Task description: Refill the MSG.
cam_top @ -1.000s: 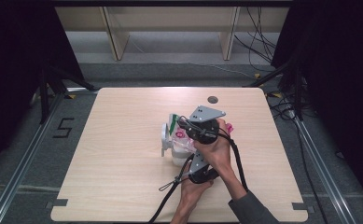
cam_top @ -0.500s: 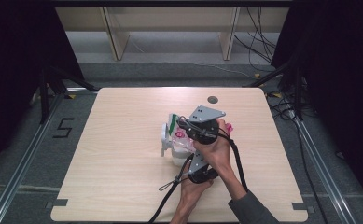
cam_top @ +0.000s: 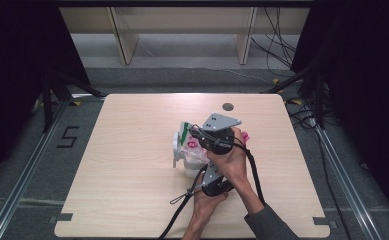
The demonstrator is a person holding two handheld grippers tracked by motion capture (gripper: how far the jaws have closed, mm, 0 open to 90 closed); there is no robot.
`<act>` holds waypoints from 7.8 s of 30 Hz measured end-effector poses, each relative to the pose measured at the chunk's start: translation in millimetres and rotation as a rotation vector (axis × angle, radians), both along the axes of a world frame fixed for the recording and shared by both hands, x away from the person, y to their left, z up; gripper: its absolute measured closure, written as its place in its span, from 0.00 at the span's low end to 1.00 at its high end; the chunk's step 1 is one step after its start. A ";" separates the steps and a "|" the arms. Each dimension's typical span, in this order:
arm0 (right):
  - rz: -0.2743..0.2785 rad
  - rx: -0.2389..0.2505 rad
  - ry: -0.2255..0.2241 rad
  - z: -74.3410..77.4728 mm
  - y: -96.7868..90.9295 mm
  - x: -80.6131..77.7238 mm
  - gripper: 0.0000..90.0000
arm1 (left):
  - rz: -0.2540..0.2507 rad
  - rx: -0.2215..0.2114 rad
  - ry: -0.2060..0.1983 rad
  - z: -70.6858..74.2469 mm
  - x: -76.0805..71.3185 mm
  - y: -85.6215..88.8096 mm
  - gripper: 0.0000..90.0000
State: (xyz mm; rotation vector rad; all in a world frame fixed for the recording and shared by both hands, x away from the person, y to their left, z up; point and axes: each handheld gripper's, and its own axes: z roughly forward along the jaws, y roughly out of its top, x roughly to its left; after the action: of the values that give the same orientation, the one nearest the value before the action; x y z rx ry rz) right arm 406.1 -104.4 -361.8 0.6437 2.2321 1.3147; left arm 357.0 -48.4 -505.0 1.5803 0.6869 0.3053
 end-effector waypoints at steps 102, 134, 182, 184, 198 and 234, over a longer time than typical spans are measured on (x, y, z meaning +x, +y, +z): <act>0.002 -0.031 -0.007 0.1 4.6 3.6 1.00 | 0.016 -0.007 -0.012 1.4 -1.8 -0.8 0.84; -0.010 -0.036 -0.006 1.5 7.8 0.8 1.00 | 0.016 -0.015 -0.017 3.1 -2.7 -1.0 0.85; 0.001 -0.042 -0.012 0.0 9.0 3.6 1.00 | 0.021 -0.028 -0.016 2.2 -1.7 -0.5 0.85; 0.002 -0.039 0.002 1.2 8.5 2.7 1.00 | 0.018 -0.013 -0.020 2.9 -1.9 0.4 0.85; 0.003 -0.047 -0.016 -1.4 10.5 3.8 1.00 | 0.017 -0.009 -0.017 1.8 -1.5 0.7 0.85; 0.007 -0.051 -0.007 -1.5 10.6 3.4 1.00 | 0.006 0.016 -0.034 0.9 -1.3 1.2 0.84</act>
State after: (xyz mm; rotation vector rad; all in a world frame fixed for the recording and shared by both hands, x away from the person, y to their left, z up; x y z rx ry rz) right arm 409.5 -93.8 -363.3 0.6133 2.2564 1.2572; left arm 355.7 -47.2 -504.1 1.5854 0.6643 0.3416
